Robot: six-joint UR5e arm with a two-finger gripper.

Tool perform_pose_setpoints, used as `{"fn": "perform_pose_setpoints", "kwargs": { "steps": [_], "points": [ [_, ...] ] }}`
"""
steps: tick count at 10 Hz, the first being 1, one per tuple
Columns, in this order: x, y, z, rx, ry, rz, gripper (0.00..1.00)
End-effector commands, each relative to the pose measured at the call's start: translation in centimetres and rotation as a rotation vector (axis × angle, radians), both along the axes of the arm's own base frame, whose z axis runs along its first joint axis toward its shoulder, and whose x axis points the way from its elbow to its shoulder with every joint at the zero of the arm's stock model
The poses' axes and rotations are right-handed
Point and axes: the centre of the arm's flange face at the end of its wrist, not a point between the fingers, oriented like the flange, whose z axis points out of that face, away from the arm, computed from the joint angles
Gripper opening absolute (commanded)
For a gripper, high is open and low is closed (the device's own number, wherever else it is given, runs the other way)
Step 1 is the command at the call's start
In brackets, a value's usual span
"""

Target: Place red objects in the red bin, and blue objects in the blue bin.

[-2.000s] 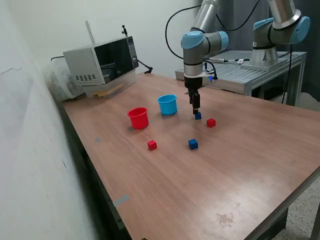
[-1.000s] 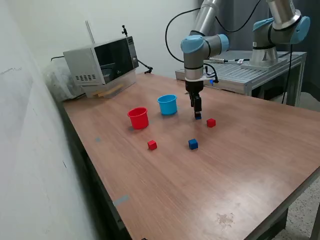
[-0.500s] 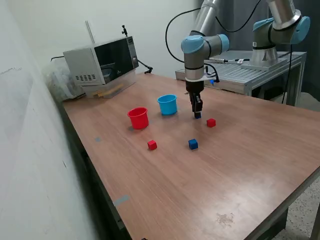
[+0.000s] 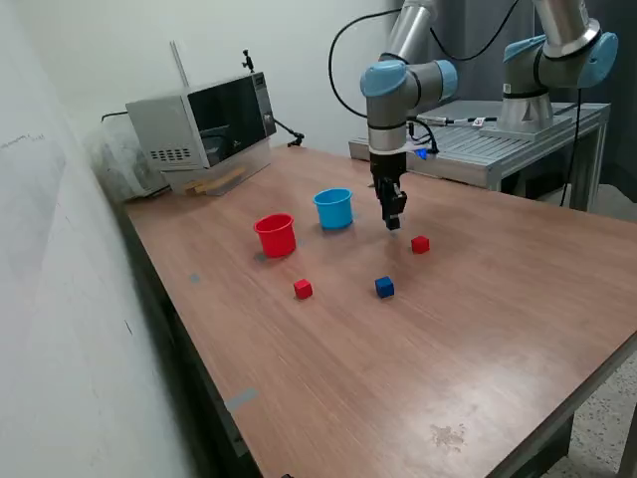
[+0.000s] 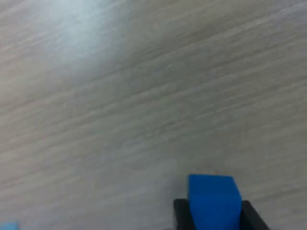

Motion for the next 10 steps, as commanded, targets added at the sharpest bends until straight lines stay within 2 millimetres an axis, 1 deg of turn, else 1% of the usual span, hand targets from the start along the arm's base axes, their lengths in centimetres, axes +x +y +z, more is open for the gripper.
{"fn": "perform_pose_setpoints", "kwargs": {
  "steps": [1, 3, 4, 5, 6, 7, 8, 9, 10],
  "points": [
    [1.1, 0.0, 7.3, 0.004, 0.024, 0.096, 0.00],
    [2.4, 0.2, 15.5, 0.018, 0.093, 0.175, 0.00],
    [2.3, 0.2, 19.4, 0.021, 0.097, 0.206, 0.00],
    [1.7, 0.5, 21.6, 0.024, 0.100, 0.230, 0.00],
    [1.3, 0.8, 22.0, 0.026, 0.090, 0.256, 0.00],
    [0.7, 1.0, 21.8, 0.028, 0.090, 0.267, 0.00],
    [-1.7, 3.6, 20.8, 0.028, 0.085, 0.227, 0.00],
    [-3.6, 6.0, 19.1, 0.025, 0.065, 0.192, 0.00],
    [-5.1, 8.3, 16.6, 0.019, 0.037, 0.160, 0.00]
  ]
}}
